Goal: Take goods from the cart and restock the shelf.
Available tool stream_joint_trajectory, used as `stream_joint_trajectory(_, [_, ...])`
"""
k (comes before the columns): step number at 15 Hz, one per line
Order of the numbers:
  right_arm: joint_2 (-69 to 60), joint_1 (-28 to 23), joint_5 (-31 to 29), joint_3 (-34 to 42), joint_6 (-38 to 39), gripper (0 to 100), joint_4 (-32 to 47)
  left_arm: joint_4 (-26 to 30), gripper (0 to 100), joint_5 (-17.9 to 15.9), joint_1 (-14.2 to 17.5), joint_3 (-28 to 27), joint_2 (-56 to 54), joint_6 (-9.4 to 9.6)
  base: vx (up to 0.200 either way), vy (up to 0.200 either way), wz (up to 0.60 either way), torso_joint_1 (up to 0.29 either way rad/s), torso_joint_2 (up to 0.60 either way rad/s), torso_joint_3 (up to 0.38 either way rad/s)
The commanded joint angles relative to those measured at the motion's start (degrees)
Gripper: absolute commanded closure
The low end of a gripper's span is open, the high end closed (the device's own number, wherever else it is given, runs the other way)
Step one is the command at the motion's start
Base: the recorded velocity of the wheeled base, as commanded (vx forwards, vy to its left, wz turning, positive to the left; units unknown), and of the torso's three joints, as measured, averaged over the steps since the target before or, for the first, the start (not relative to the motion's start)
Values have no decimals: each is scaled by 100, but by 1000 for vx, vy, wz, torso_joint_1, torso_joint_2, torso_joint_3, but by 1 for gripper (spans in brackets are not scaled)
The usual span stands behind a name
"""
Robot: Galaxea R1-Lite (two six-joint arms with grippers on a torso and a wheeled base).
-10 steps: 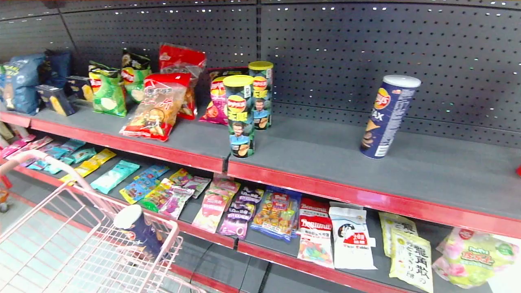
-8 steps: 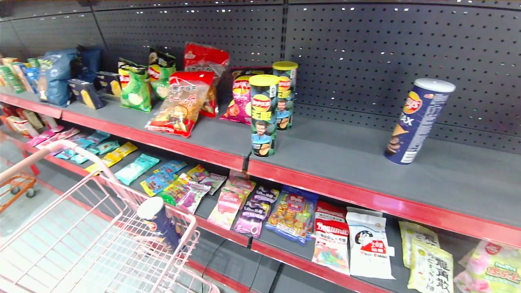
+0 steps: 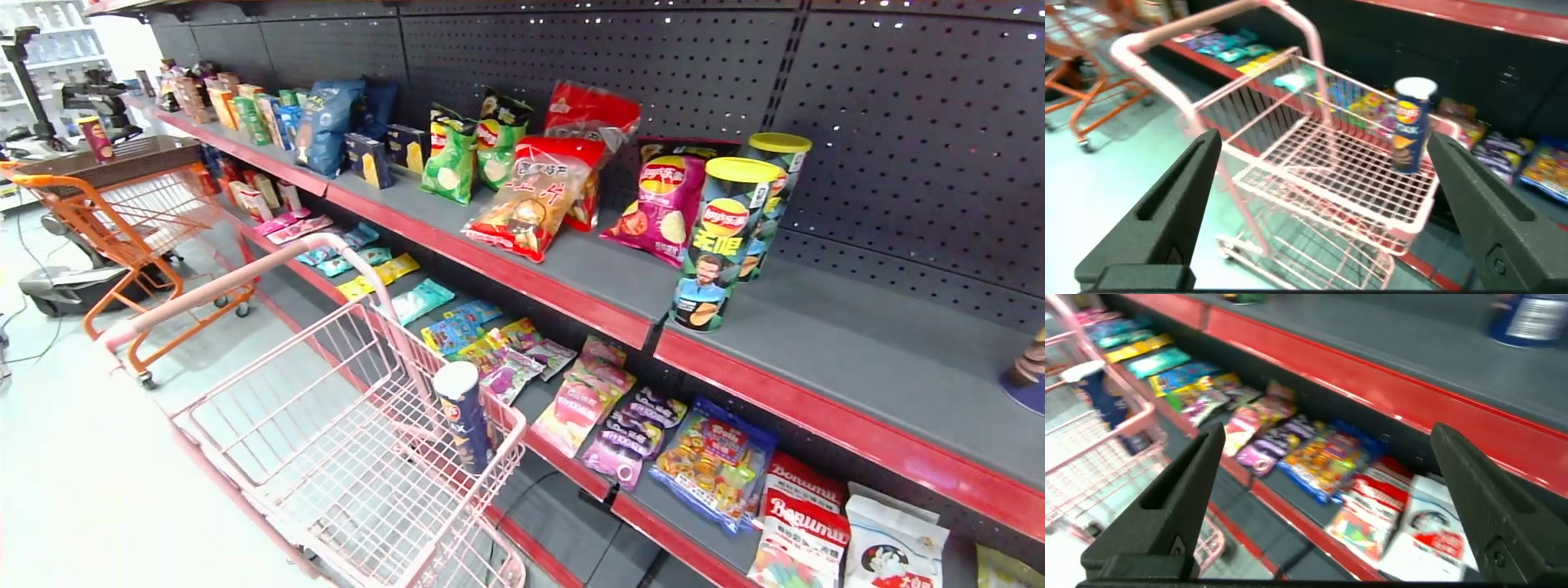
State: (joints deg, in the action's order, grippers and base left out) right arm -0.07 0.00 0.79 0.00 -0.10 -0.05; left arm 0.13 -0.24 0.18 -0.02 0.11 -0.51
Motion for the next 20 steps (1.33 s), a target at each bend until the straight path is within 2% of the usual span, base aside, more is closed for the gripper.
stream_joint_trajectory(1, [7, 0, 0, 0, 1, 0, -4, 4, 0, -2, -1, 2, -2, -2, 0, 0, 0, 0, 0, 0])
stream_joint_trajectory(7, [7, 0, -9, 0, 1, 0, -4, 4, 0, -2, -1, 2, -2, -2, 0, 0, 0, -99, 257, 150])
stream_joint_trajectory(17, [7, 0, -9, 0, -8, 0, -4, 4, 0, -28, -1, -6, 7, -10, 0, 0, 0, -186, 520, 329])
stream_joint_trajectory(20, [7, 0, -9, 0, -8, 0, -4, 4, 0, -20, -1, -6, 7, -10, 0, 0, 0, -74, 242, 163])
